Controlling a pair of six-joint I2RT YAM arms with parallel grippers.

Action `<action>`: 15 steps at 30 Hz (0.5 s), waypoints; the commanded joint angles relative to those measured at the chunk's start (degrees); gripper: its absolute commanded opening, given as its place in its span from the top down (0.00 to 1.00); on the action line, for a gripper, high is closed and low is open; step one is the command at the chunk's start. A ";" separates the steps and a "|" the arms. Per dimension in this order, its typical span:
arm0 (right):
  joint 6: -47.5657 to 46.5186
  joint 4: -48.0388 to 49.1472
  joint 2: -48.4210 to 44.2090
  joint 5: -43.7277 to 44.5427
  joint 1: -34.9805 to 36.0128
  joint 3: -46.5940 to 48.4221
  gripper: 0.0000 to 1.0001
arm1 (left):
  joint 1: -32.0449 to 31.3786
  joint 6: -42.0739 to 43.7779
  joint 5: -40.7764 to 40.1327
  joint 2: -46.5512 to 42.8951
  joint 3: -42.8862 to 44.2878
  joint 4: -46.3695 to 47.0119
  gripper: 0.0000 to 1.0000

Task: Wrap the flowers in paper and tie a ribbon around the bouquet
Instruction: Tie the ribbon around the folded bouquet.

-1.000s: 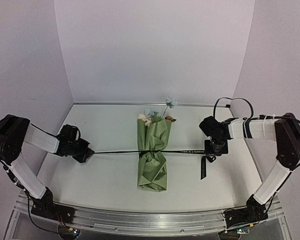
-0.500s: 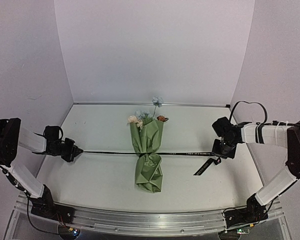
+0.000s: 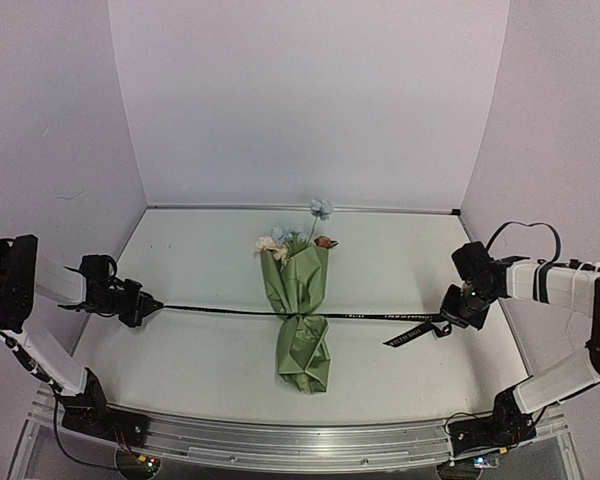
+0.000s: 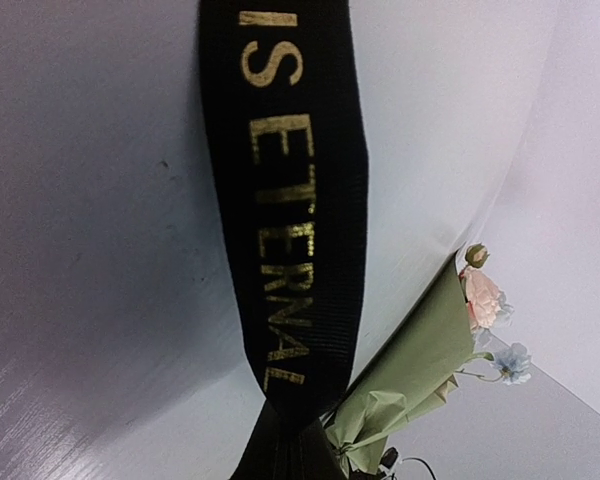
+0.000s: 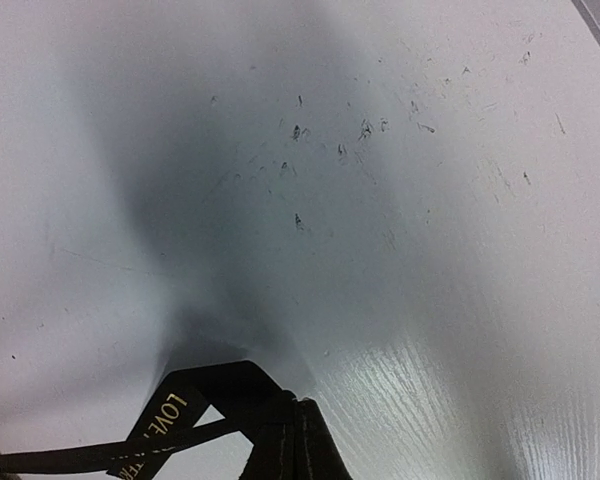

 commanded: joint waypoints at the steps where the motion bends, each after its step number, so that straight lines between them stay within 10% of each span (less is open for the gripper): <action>1: 1.62 -8.37 -3.25 17.11 -5.37 -1.39 1.00 | 5.75 0.76 -11.83 -0.22 1.66 3.10 1.00; 15: -12.41 -21.95 -8.88 21.08 -3.00 13.90 1.00 | 5.77 0.57 -11.43 0.12 5.75 2.27 1.00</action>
